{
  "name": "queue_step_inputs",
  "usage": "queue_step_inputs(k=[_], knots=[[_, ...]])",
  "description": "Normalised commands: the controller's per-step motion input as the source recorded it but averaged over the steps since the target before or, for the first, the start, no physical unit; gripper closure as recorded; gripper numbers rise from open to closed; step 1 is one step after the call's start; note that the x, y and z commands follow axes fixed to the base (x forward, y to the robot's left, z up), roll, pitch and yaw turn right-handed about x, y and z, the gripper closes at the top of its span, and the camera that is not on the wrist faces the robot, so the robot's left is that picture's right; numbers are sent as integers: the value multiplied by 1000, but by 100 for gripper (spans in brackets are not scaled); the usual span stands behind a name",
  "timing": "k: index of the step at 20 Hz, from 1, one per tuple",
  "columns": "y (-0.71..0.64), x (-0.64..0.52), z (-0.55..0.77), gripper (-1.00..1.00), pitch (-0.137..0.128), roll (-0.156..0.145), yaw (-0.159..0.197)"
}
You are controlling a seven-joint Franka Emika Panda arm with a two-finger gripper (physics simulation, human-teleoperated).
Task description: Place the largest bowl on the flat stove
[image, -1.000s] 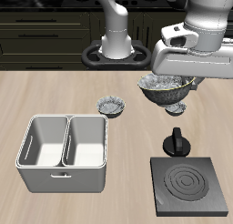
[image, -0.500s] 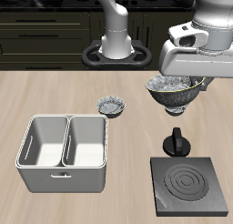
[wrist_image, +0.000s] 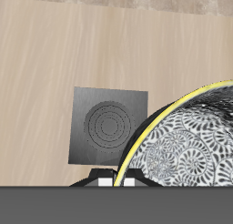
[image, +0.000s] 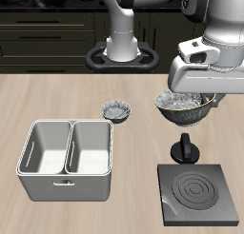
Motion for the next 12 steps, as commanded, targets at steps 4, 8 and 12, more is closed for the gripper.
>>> queue_step_inputs(k=[4,8,12], knots=[[146,10,-265,100,20,24,11],[73,57,-257,100,29,6,-2],[46,112,-283,100,34,6,16]])
